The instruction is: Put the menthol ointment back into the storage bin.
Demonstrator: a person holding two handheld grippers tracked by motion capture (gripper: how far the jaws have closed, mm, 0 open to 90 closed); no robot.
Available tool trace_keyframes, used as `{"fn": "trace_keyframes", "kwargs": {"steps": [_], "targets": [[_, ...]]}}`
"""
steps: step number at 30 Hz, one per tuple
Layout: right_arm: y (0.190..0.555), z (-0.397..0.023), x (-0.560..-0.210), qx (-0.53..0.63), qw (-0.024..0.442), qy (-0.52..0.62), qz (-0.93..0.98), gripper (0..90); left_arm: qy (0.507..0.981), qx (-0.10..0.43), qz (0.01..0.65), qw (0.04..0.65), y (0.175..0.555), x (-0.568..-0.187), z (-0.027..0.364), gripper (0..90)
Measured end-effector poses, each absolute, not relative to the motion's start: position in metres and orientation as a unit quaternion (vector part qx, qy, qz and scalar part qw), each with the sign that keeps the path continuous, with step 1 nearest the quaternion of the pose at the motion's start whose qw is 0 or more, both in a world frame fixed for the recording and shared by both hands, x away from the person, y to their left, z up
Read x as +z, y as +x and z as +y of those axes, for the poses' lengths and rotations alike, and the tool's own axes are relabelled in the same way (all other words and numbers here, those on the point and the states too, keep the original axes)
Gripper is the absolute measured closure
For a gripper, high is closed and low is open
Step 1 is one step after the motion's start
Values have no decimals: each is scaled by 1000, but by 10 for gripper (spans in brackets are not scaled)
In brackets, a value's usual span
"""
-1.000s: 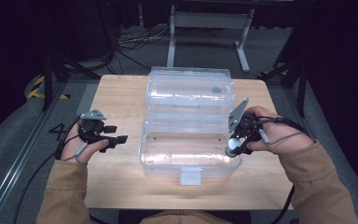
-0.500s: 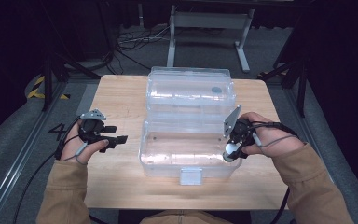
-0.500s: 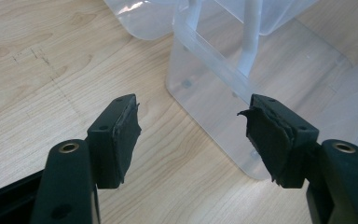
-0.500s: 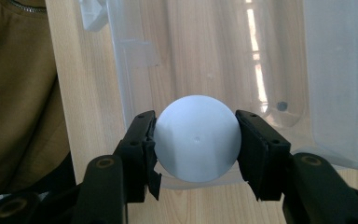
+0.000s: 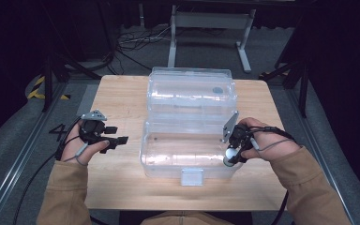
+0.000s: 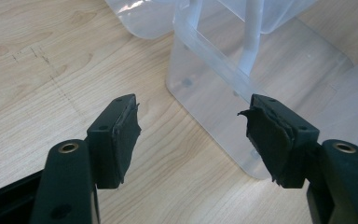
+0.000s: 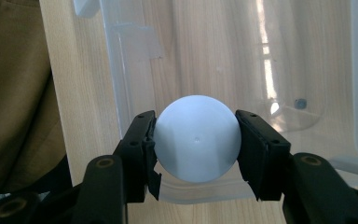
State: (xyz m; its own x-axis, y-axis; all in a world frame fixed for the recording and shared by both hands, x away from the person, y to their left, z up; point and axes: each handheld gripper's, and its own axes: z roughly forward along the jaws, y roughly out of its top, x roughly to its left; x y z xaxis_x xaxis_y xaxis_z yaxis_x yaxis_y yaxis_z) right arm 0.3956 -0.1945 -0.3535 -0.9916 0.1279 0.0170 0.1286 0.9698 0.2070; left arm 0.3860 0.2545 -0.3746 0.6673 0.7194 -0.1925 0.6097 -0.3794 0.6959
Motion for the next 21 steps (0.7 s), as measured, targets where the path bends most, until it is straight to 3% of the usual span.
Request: {"fn": "trace_keyframes", "kwargs": {"steps": [21], "targets": [[400, -194, -378, -84, 17, -74, -994, 504, 827, 68, 403, 385, 386, -376, 254, 346]]}}
